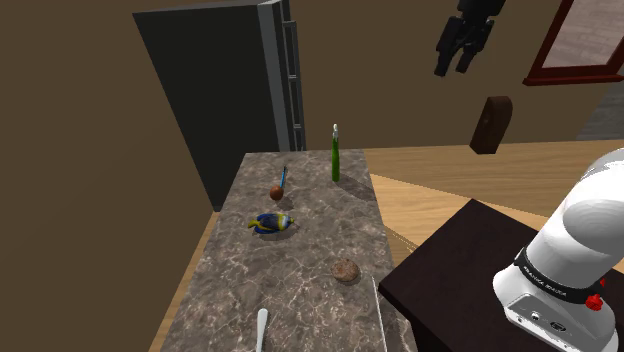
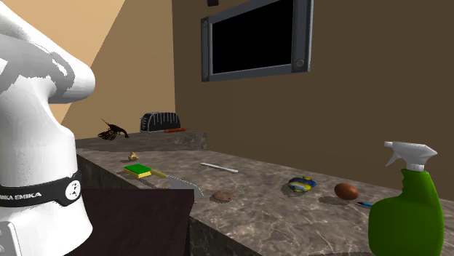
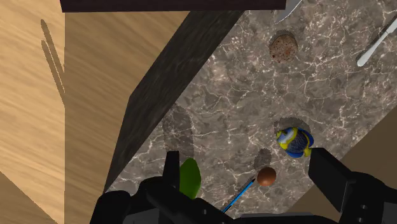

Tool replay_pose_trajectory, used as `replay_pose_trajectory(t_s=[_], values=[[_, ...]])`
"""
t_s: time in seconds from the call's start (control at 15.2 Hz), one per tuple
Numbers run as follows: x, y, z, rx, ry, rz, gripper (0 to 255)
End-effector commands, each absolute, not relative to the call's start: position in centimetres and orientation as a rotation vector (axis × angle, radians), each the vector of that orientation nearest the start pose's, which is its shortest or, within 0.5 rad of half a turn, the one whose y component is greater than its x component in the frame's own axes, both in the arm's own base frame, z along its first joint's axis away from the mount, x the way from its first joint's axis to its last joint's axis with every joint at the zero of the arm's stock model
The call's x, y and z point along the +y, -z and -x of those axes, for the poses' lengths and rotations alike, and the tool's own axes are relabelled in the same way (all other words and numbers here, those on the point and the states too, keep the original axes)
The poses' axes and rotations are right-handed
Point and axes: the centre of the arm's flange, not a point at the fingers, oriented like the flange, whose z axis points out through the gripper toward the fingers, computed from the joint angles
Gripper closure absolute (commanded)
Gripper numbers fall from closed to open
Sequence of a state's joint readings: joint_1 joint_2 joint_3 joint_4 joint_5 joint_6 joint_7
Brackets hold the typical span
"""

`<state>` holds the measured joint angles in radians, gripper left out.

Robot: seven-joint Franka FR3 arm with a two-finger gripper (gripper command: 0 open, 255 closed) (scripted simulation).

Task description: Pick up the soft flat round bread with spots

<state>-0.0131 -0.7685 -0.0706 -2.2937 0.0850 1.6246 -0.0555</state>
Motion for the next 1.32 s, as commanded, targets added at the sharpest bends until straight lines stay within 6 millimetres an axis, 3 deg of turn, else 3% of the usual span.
replay_pose_trajectory(t_s=[0.0, 0.66, 1.25], values=[[-2.6, -62.0, -31.7, 0.017, 0.160, 3.009, 0], [5.2, -51.6, -35.2, -0.214, 0.119, 3.032, 0], [12.3, -41.9, -37.1, -0.425, 0.080, 3.037, 0]])
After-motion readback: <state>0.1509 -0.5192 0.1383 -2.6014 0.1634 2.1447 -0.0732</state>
